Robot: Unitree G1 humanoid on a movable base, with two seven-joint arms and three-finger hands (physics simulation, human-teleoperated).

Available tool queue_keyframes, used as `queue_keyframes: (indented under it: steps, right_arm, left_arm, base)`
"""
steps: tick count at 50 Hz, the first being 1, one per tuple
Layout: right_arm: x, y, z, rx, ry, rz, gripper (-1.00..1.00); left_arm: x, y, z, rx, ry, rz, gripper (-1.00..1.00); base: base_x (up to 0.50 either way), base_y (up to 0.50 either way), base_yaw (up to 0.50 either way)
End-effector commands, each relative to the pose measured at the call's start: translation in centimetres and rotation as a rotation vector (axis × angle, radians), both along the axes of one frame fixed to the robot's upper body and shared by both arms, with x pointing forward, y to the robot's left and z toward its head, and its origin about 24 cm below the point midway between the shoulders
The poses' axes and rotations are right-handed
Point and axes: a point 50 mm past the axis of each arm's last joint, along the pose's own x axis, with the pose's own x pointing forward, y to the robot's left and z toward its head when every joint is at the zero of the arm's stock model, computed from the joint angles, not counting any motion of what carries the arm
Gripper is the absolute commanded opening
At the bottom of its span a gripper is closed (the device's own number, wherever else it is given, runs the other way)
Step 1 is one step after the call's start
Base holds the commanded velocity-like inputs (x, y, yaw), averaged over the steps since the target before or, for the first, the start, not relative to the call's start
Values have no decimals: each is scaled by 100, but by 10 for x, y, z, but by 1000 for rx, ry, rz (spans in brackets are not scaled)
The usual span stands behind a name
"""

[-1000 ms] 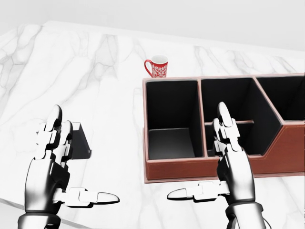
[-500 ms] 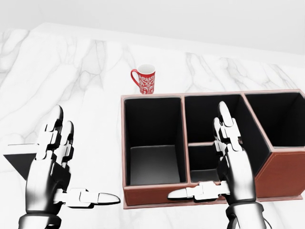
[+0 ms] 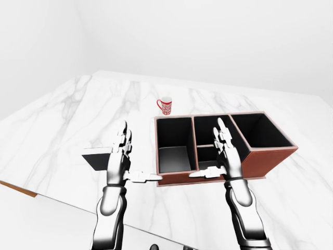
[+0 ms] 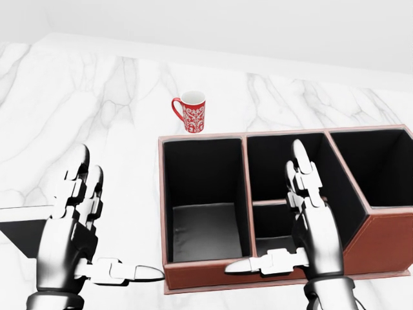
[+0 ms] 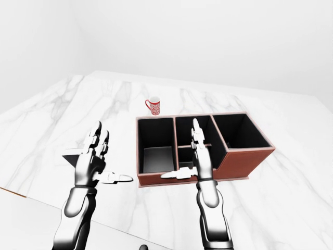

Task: Pick up the book and place it in the right compartment of the caddy.

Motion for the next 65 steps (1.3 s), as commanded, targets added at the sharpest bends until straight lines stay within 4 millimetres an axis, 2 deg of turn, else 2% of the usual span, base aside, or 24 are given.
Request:
queue_keyframes:
  steps: [1, 3, 4, 9, 10, 20, 24, 29, 33, 36, 37, 40, 42, 44, 45, 46, 48, 52, 53, 54, 55, 58, 60, 65]
  right_arm:
    - [0, 1, -6, 1, 25, 5, 100]
    - [0, 1, 4, 0, -7, 9, 100]
    - [0, 1, -3, 0, 11, 8, 100]
    - [0, 1, 5, 0, -7, 10, 100]
    - [-1, 1, 4, 0, -9, 10, 100]
    - [-2, 4, 15, 1, -17, 12, 100]
    - [-2, 4, 3, -1, -15, 14, 100]
    - [-3, 4, 10, -3, -17, 12, 100]
    - [-4, 4, 10, -4, -18, 12, 100]
    - [-2, 4, 3, -4, -15, 9, 100]
    - [-1, 3, 12, -4, -16, 8, 100]
    - [-1, 3, 3, -3, -15, 7, 100]
    - [-1, 3, 2, -3, -12, 6, 100]
    - [-2, 3, 12, -3, -17, 6, 100]
    - [-3, 3, 14, -3, -18, 6, 100]
    - [-3, 3, 5, -5, -19, 6, 100]
    - [-3, 4, 3, -8, -15, 6, 100]
    - [-2, 4, 4, -10, -18, 7, 100]
    - [-2, 4, 10, -11, -24, 7, 100]
    - [-2, 4, 5, -10, -24, 7, 100]
    - [-1, 4, 11, -10, -23, 8, 100]
    - [-1, 5, 2, -11, -13, 9, 100]
    - [-3, 5, 11, -13, -25, 10, 100]
    - [-3, 4, 3, -10, -15, 6, 100]
  left_arm:
    - [-4, -3, 2, 12, -8, -20, 100]
    - [-3, -2, 4, 5, -16, -18, 100]
    - [-3, -2, 4, 0, -18, -20, 100]
    - [0, 1, 9, -5, -40, 20, 100]
    - [-1, 2, 17, -10, -63, 25, 100]
    - [-3, 14, 24, -21, -96, 52, 100]
    - [0, 15, 28, 45, -110, 58, 100]
    - [12, 24, 50, 321, -122, 103, 100]
    - [27, 26, 71, 651, -144, 99, 100]
    - [39, 31, 74, 828, -97, 84, 100]
    - [47, 36, 79, 941, -72, 67, 100]
    - [69, 59, 86, 1136, -13, 130, 100]
    - [76, 65, 84, 1197, 42, 68, 100]
    - [85, 74, 79, 1296, 107, 43, 100]
    - [87, 78, 75, 1323, 155, 22, 100]
    - [89, 86, 69, 1360, 259, -32, 100]
    - [93, 94, 66, 1410, 329, -54, 100]
    - [99, 114, 69, 1505, 410, -14, 100]
    - [104, 117, 74, 1507, 418, -6, 100]
    - [113, 120, 84, 1487, 419, 5, 100]
    - [116, 122, 86, 1500, 429, 9, 100]
    - [118, 125, 79, 1537, 487, -6, 100]
    - [119, 129, 72, 1571, 535, -13, 100]
    - [121, 130, 66, 1619, 586, -16, 100]
  base:
    - [0, 0, 0]
    - [0, 0, 0]
    - [0, 0, 0]
    - [0, 0, 0]
    - [0, 0, 0]
    - [0, 0, 0]
    - [0, 0, 0]
    - [0, 0, 0]
    - [0, 0, 0]
    - [0, 0, 0]
    - [0, 0, 0]
    - [0, 0, 0]
    - [0, 0, 0]
    - [0, 0, 0]
    - [0, 0, 0]
    - [0, 0, 0]
    - [0, 0, 0]
    - [0, 0, 0]
    - [0, 0, 0]
    - [0, 0, 0]
    - [0, 0, 0]
    - [0, 0, 0]
    - [0, 0, 0]
    - [0, 0, 0]
